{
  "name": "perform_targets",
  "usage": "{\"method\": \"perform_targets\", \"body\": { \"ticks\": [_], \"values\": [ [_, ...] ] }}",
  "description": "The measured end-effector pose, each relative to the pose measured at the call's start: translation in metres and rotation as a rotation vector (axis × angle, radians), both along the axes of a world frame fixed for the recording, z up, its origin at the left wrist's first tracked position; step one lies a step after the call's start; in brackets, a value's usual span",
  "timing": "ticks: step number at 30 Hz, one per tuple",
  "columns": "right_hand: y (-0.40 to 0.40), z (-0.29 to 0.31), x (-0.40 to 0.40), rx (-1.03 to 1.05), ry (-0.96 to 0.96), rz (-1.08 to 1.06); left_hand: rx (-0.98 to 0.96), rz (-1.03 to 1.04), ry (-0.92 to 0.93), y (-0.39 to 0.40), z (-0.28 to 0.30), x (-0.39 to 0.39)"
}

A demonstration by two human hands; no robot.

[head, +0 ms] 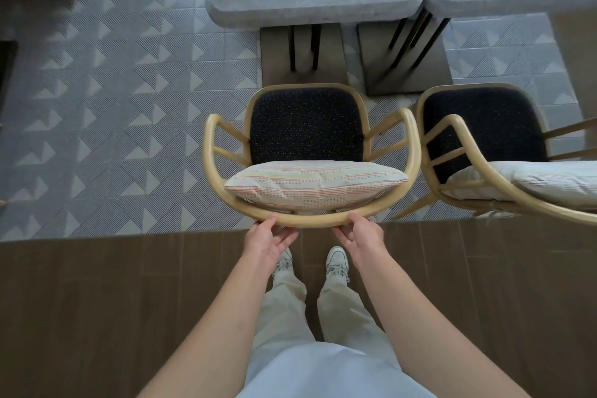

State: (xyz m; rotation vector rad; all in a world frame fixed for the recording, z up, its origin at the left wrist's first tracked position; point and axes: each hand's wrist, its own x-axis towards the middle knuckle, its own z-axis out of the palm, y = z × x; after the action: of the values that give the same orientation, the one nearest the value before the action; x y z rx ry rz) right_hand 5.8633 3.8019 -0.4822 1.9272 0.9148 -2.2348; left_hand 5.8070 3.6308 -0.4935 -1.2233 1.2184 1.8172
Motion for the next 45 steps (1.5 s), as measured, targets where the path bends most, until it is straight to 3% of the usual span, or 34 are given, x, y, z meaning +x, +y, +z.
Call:
{"method": "perform_targets", "body": {
  "ticks": [21, 31, 38, 45],
  "values": [
    [0.022, -0.007, 0.017, -0.029, 0.067, 0.058, 0.007, 0.037, 0.037, 0.001, -0.005, 0.018],
    [0.029, -0.009, 0.03, 0.065, 0.124, 0.175, -0.268, 0.013, 0.154, -0.012, -0.01, 0.025],
    [0.018, -0.01, 0.023, 0.024, 0.174, 0.165, -0.186, -0.101, 0.175, -0.01, -0.009, 0.012],
    [0.01, -0.016, 0.022, 0.119, 0.119, 0.183, -0.158, -0.16, 0.12, -0.017, -0.011, 0.008]
  ]
}}
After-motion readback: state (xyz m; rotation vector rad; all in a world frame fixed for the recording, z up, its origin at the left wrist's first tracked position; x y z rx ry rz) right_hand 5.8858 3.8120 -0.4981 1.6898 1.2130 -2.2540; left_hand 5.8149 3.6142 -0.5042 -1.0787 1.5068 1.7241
